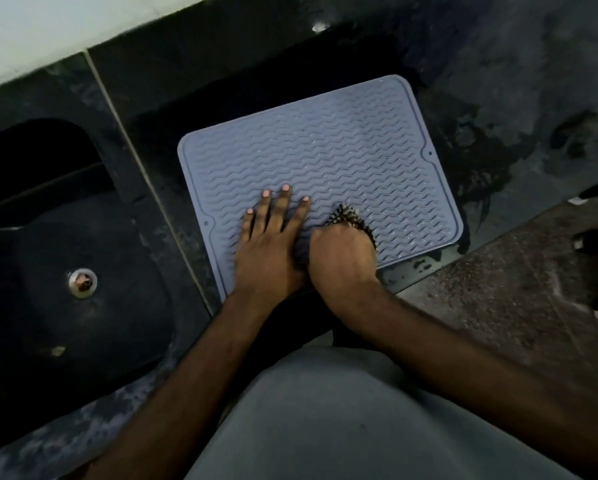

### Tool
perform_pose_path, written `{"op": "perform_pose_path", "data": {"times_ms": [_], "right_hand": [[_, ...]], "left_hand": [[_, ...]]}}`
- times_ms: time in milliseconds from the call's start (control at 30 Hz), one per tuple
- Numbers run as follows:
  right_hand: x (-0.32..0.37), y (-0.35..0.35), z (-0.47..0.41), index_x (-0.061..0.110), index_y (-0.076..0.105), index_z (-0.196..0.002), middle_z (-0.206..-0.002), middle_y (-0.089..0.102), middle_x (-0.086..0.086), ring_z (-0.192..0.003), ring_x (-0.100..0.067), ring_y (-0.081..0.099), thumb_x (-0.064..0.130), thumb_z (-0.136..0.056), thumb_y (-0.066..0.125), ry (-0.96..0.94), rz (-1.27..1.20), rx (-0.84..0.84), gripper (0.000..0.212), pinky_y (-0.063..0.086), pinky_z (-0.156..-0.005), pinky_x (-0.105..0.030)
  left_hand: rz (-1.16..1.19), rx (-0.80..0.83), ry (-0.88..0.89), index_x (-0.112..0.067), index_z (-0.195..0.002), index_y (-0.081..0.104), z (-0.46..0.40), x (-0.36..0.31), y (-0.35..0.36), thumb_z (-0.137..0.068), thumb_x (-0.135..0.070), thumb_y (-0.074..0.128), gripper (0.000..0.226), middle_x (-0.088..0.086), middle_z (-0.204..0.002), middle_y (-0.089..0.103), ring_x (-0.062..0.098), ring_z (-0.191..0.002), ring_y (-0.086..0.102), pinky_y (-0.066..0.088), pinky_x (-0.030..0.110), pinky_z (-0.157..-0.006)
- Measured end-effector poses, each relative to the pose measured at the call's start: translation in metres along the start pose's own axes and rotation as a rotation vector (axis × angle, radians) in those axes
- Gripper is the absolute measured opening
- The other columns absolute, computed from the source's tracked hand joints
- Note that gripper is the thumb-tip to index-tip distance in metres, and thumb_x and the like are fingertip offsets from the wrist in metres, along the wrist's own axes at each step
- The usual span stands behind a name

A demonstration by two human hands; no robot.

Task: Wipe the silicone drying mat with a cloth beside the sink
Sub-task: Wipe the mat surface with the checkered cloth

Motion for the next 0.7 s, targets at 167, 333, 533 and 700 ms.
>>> {"op": "perform_pose_path", "data": {"times_ms": [167, 333, 533, 700], "right_hand": [[0.011, -0.001, 0.003, 0.013, 0.068, -0.108, -0.103, 0.069, -0.007, -0.096, -0.027, 0.068, 0.015, -0.094, 0.052, -0.042, 0.015, -0.007, 0.021, 0.054, -0.072, -0.036], [0.008, -0.006, 0.007, 0.012, 0.063, -0.109, -0.106, 0.067, -0.008, -0.098, -0.027, 0.066, 0.021, -0.096, 0.049, -0.051, 0.081, -0.013, 0.021, 0.049, -0.071, -0.033], [0.044, -0.009, 0.011, 0.014, 0.066, -0.106, -0.104, 0.069, -0.005, -0.096, -0.024, 0.067, 0.018, -0.095, 0.051, -0.108, 0.125, -0.04, 0.019, 0.05, -0.07, -0.031], [0.09, -0.003, 0.02, 0.014, 0.067, -0.11, -0.104, 0.07, -0.006, -0.095, -0.023, 0.068, 0.015, -0.097, 0.048, -0.25, 0.138, -0.063, 0.023, 0.04, -0.063, -0.031]], "left_hand": [[0.022, -0.043, 0.025, -0.029, -0.163, 0.004, 0.001, 0.0, 0.001, -0.086, -0.066, 0.054, 0.099, 0.001, -0.171, -0.01, 0.023, -0.156, -0.014, -0.008, 0.045, -0.126], [0.125, -0.098, -0.063, -0.027, -0.163, 0.013, 0.034, 0.033, -0.01, -0.067, -0.085, 0.055, 0.12, 0.004, -0.171, -0.003, 0.021, -0.158, -0.004, 0.0, 0.046, -0.127], [0.152, -0.117, -0.123, -0.028, -0.162, 0.018, 0.047, 0.048, -0.002, -0.073, -0.079, 0.049, 0.107, 0.003, -0.172, 0.001, 0.02, -0.158, 0.0, 0.001, 0.045, -0.127], [0.137, -0.131, -0.108, -0.028, -0.163, 0.011, 0.048, 0.051, -0.001, -0.098, -0.049, 0.049, 0.079, 0.001, -0.171, -0.005, 0.018, -0.157, -0.005, -0.001, 0.04, -0.127]]}}
Point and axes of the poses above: each hand's wrist, its own z-axis away from the middle knuckle, its own y-axis out of the palm, x = y × z, the point moved 4 cm from there along -z, towards the middle knuckle
